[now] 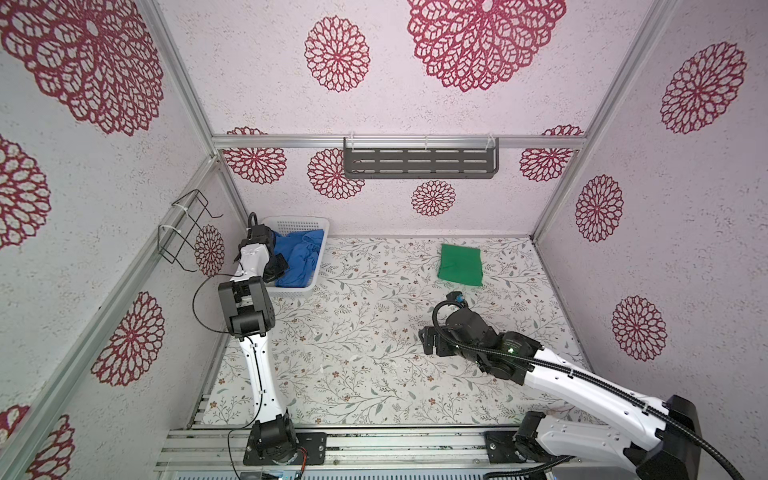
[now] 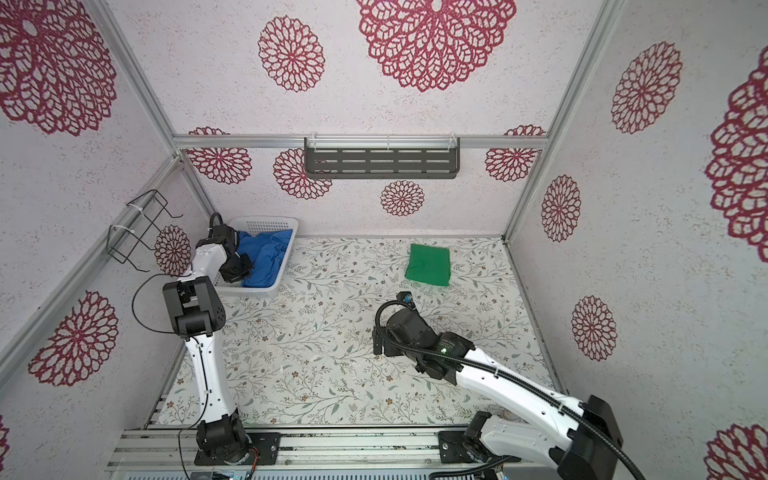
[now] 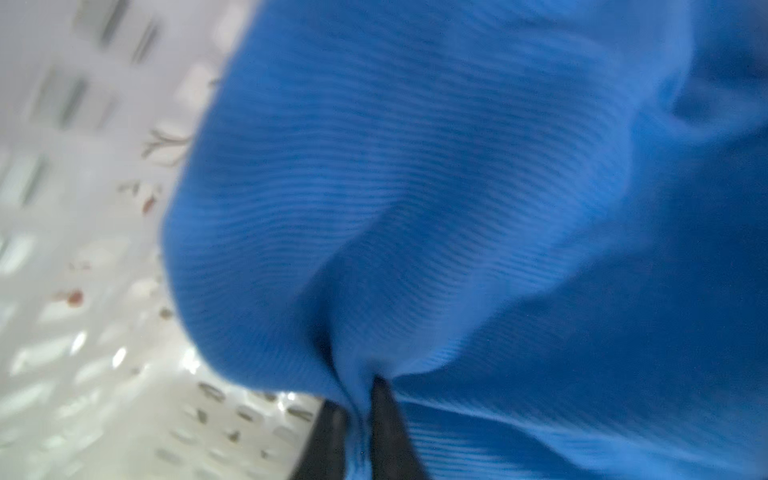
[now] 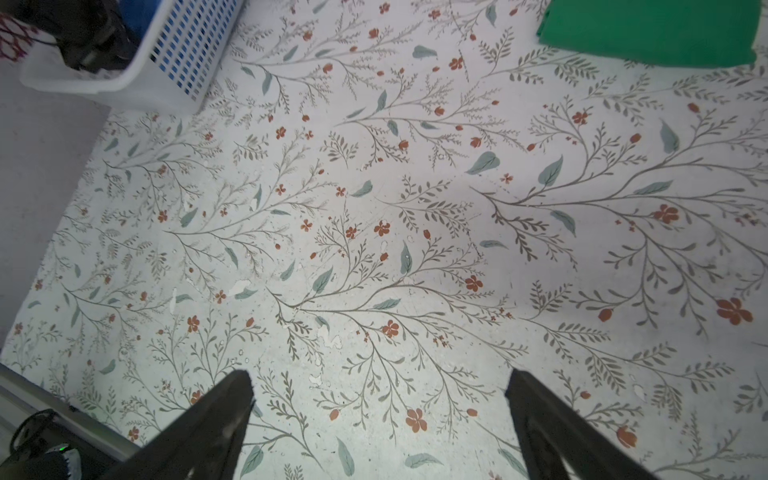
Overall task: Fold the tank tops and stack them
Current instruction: 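Grasp the blue tank top in the basket with the left gripper, then lift the blue tank top out and drop it mid-table with the left gripper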
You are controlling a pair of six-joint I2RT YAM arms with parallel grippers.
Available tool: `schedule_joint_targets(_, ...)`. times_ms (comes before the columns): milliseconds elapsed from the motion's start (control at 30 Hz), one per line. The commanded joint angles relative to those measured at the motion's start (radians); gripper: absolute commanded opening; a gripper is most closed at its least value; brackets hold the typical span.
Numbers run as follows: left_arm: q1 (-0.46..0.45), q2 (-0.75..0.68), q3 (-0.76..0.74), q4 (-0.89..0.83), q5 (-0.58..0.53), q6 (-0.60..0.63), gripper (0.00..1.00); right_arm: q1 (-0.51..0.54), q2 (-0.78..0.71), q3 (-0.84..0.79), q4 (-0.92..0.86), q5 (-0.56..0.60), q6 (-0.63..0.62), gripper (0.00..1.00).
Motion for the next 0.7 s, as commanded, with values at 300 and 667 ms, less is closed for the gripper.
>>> schedule_joint_targets(300,-0.017,-0.475,-0.125,-0.039,0.08,0.046,0.0,-0.196,-0.294,-0.332,0.408,-0.192,0.087,0.99)
schedule_joint_targets(667,-0.275,-0.912,-0.075,-0.178,-0.061,0.061,0.0,-0.219,-0.007,-0.08,0.33,-0.272,-0.208,0.98)
